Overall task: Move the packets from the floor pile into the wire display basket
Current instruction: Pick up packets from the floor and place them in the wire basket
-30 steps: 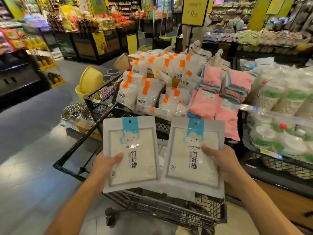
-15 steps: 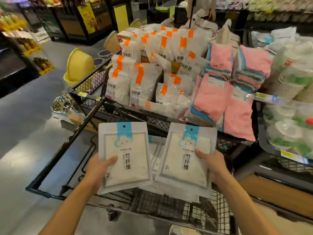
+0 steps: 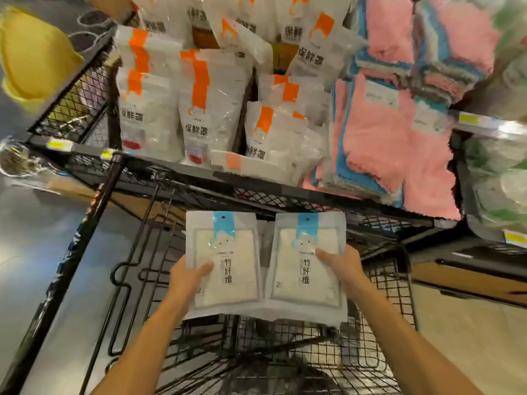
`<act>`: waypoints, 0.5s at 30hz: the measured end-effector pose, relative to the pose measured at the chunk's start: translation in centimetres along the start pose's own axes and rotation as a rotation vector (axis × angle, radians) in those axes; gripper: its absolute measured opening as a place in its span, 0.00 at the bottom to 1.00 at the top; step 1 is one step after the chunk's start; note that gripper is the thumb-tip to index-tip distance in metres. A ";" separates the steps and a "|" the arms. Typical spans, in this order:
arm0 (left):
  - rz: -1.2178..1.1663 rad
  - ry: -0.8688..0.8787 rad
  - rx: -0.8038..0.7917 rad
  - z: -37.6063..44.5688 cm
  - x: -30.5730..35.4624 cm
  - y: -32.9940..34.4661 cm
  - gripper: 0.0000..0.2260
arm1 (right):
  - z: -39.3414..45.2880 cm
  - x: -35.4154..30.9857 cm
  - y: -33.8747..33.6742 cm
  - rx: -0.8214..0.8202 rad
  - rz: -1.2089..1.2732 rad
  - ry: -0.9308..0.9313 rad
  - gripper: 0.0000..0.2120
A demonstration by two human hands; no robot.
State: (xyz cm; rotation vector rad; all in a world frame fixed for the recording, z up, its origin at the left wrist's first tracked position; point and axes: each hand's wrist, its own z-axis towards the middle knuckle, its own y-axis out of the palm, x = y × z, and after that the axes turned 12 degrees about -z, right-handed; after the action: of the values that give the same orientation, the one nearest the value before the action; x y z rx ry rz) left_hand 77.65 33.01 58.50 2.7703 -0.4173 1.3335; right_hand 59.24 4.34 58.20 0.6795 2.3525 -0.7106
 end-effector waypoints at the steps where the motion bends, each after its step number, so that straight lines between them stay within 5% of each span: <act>1: 0.012 -0.031 -0.009 1.4 -0.5 -0.1 0.12 | 0.7 0.3 0.8 0.009 -0.029 0.021 0.18; 8: 0.237 -0.028 -0.051 7.6 -2.5 0.8 0.15 | 3.5 2.3 5.1 0.151 -0.263 0.075 0.12; 12: 0.408 0.102 -0.095 8.3 -3.4 1.5 0.28 | 3.4 3.2 6.6 0.291 -0.402 0.065 0.15; 15: 0.732 0.200 -0.198 8.9 -4.4 2.1 0.30 | 2.9 3.5 7.9 0.391 -0.525 0.053 0.18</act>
State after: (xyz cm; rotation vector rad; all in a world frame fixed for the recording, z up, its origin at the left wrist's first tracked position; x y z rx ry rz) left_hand 81.29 30.64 49.36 2.3579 -1.5509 1.5367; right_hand 62.69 9.34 51.34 0.2220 2.4834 -1.4203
